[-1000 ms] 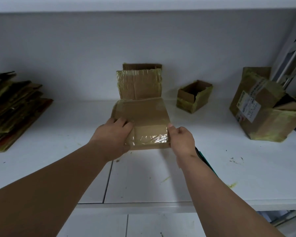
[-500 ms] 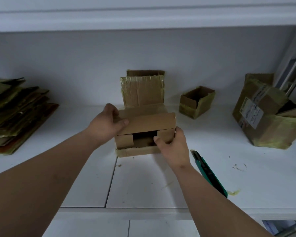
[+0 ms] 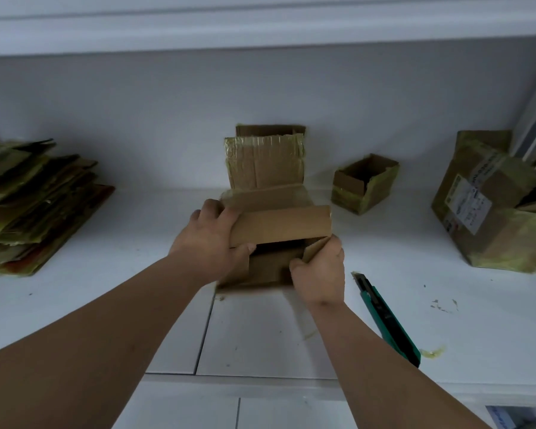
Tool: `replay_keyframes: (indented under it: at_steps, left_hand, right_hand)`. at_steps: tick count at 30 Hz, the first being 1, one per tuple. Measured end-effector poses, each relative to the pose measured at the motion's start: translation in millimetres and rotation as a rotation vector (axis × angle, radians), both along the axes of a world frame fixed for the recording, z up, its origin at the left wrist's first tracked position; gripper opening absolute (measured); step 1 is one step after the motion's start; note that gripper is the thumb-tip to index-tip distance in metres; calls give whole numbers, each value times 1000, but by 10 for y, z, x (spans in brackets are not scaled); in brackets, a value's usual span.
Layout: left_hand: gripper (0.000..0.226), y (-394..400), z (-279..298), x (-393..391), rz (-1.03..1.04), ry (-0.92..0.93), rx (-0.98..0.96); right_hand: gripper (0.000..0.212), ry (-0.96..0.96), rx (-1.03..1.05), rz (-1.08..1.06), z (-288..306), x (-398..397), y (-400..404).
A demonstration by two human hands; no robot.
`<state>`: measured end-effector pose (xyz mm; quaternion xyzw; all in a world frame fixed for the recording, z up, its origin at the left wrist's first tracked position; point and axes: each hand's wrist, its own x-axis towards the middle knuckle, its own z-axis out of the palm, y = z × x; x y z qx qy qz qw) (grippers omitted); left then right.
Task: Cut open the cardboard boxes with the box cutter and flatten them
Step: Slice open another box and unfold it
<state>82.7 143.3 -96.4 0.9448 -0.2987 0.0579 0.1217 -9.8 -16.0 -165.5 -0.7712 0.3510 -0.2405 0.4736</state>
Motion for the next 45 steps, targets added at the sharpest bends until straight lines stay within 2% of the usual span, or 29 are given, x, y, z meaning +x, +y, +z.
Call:
replay_keyframes:
  at_steps: [3,6,11,14,20,22,25,29,34,37,39,42,45]
  left_hand:
    - [89,-58,-18,13,97,-8,35]
    - [101,-88,-56,27,182,-15,66]
    - [86,-115,-151,43,203,-40,-11]
    - [89,-93,-140,71,113,8,-39]
    - [116,14,72,132,-86,88,-41]
    - [124,27,163,120,-86,118,-51]
    - [128,62,251,98,-30,155,-175]
    - [121,140,258,128,-51,187,-270]
    - [73,189,220,121,-49,175,-56]
    - [59,198,300,80,-32,175,-89]
    - [48,186,389,73,-24,123,-188]
    - [45,216,427,64,-30,62,-247]
    - [58,318,341,38,-145,103,-25]
  right_hand:
    - [64,-39,91,23,6,-95,-50]
    - [45,-68,82,79,-20,-173,-82]
    - [9,-138,168,121,-75,-243,-92]
    - [12,-193,292,89,-83,-277,-132]
    - [17,-299,602,80,-44,-228,-155]
    - [20,-336,689,60,20,-208,-152]
    - [18,-386,829,55,130,-208,-156]
    - [17,-400,938,37,198,-267,-111]
    - [28,-411,1041,-1,191,-330,-71]
    - [25,-425,1049,11,227,-362,-47]
    - [23,-433,1039,31,270,-370,-16]
    - [25,-432,984,31,292,-376,21]
    - [29,-410,848,26,241,-432,28]
